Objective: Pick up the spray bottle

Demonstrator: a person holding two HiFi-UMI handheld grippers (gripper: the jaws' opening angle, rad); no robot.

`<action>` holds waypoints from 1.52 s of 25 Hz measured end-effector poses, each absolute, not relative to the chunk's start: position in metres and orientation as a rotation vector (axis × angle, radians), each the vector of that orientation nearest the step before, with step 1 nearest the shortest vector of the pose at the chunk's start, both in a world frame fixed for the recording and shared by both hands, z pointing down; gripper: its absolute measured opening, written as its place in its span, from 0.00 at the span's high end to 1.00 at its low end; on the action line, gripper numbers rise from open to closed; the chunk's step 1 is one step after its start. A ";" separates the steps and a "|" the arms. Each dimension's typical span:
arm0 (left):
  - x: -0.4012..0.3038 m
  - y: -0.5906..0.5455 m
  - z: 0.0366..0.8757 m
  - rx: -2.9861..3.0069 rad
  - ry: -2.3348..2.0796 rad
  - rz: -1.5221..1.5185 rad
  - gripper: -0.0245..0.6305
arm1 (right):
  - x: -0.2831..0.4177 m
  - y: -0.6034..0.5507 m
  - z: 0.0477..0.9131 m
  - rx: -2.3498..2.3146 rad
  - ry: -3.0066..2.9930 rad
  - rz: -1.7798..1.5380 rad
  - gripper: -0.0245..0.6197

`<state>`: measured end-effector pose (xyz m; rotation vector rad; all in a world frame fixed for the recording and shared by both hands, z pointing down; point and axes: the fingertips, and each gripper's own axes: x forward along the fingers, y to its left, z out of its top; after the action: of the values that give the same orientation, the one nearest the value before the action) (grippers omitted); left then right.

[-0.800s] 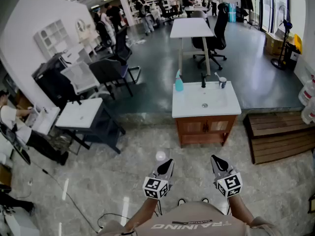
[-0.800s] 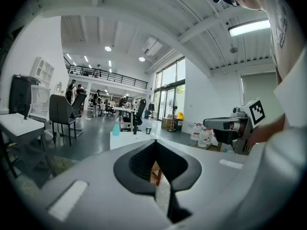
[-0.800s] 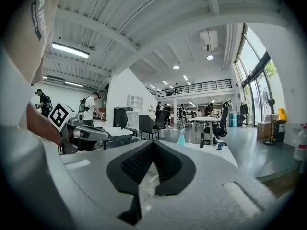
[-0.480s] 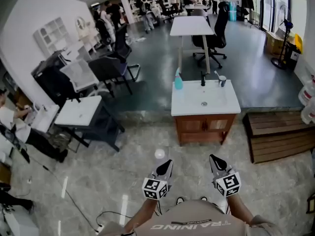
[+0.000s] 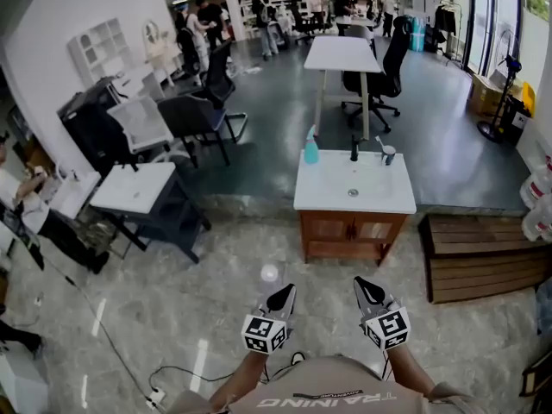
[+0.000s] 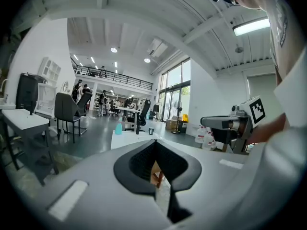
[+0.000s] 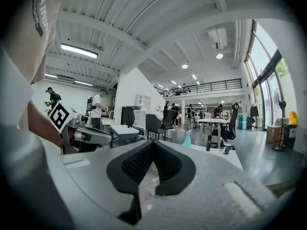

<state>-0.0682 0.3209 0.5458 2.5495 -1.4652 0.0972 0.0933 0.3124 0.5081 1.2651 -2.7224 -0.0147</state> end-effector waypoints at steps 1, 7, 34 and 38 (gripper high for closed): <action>-0.066 0.320 0.546 2.547 -1.471 0.096 0.93 | 0.097 0.310 0.509 1.264 -2.724 -0.008 0.96; -0.056 0.309 0.548 2.531 -1.509 0.099 0.93 | 0.112 0.295 0.512 1.251 -2.738 0.004 0.96; -0.074 0.167 0.553 2.590 -1.398 0.103 0.93 | 0.100 0.170 0.522 1.383 -2.672 0.107 0.96; -0.087 0.151 0.550 2.609 -1.369 0.101 0.93 | 0.080 0.155 0.517 1.401 -2.669 0.085 0.96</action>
<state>-0.0872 0.1506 0.5503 2.6089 -1.3692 0.1011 0.0801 0.1551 0.5174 1.4008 -2.6693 0.0853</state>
